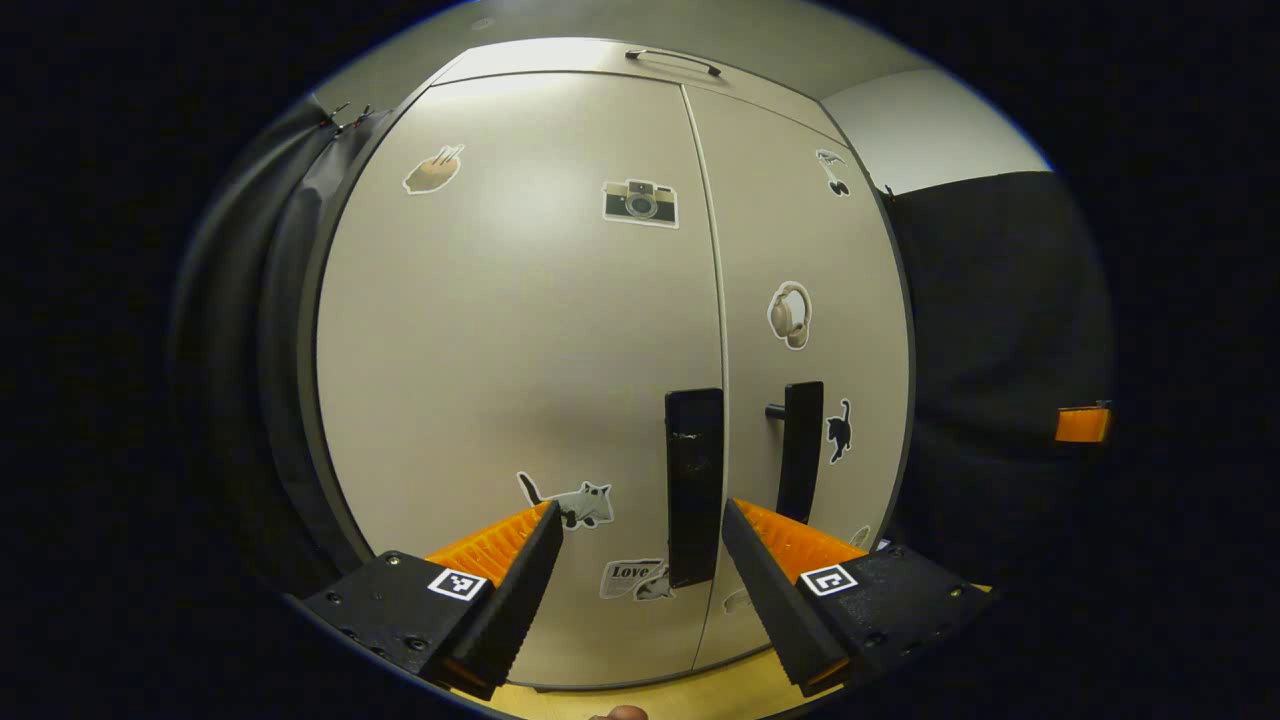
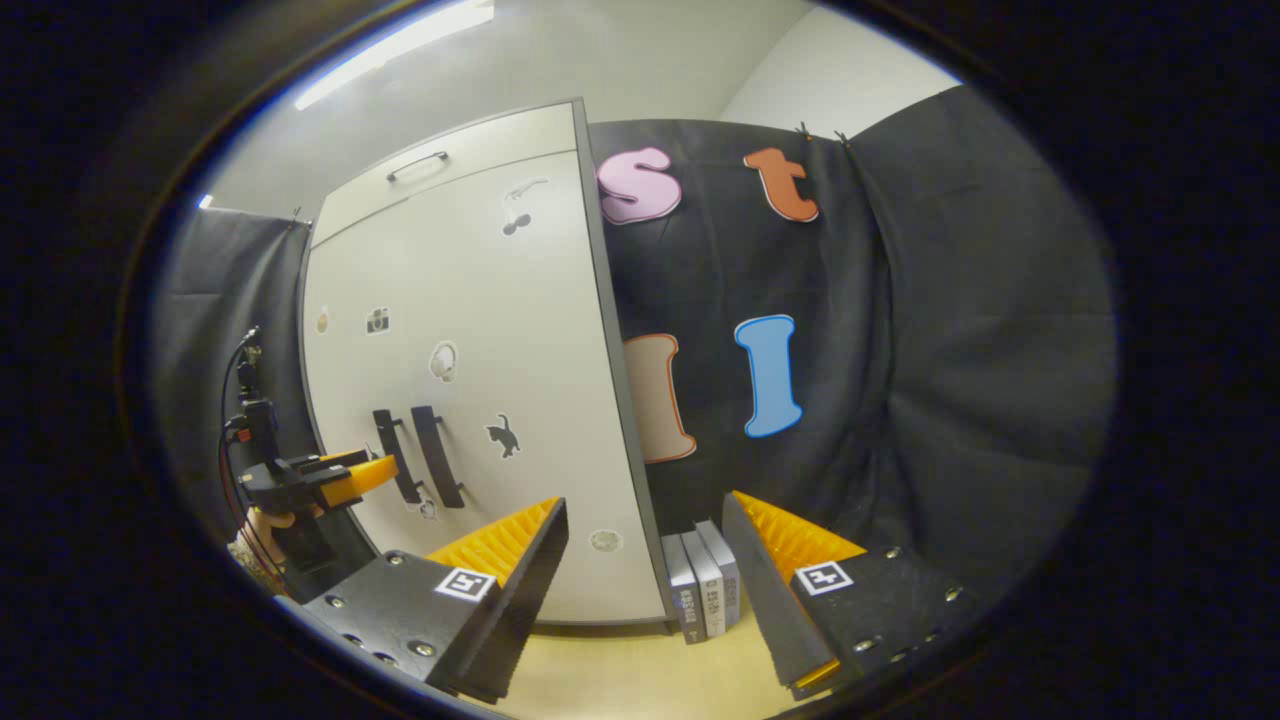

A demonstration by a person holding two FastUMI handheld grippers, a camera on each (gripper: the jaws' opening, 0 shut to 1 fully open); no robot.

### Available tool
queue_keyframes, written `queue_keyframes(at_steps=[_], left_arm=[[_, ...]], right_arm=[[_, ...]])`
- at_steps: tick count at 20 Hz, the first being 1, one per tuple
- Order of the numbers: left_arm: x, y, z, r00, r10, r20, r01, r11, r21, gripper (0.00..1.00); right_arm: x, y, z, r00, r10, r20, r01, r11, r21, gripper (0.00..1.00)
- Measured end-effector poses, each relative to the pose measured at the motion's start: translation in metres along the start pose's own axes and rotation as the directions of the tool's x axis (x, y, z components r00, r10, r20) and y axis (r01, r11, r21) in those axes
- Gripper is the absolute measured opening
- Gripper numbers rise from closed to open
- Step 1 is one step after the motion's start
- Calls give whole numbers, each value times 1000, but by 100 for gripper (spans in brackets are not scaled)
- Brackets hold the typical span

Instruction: Grab one shoe with the right hand and put it into the shoe cabinet, grab the other shoe with the left hand and put it into the shoe cabinet; then close the right door with the right hand and the left door with the left hand.

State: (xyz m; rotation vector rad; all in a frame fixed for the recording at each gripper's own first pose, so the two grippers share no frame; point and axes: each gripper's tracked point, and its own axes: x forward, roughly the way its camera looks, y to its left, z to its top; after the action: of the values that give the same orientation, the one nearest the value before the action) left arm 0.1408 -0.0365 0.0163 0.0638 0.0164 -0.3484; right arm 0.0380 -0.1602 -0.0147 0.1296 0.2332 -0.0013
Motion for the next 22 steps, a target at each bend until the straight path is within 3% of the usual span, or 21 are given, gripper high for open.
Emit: queue_keyframes(at_steps=[9, 14, 15, 22], left_arm=[[-80, -6, 36, 999, 49, -5, -49, 996, -67, 98], [-124, -14, 66, 996, 92, 22, -91, 994, -55, 97], [-130, -17, 71, 994, 103, 33, -101, 994, -49, 97], [-146, -48, 93, 990, 118, 78, -117, 993, -21, 96]], right_arm=[[-40, 25, 42, 996, -24, 91, 30, 998, -61, 93], [-58, 52, 61, 991, -19, 130, 29, 996, -80, 89], [-62, 57, 62, 991, -20, 133, 32, 996, -88, 93], [-79, 73, 67, 989, -8, 148, 25, 993, -114, 93]])
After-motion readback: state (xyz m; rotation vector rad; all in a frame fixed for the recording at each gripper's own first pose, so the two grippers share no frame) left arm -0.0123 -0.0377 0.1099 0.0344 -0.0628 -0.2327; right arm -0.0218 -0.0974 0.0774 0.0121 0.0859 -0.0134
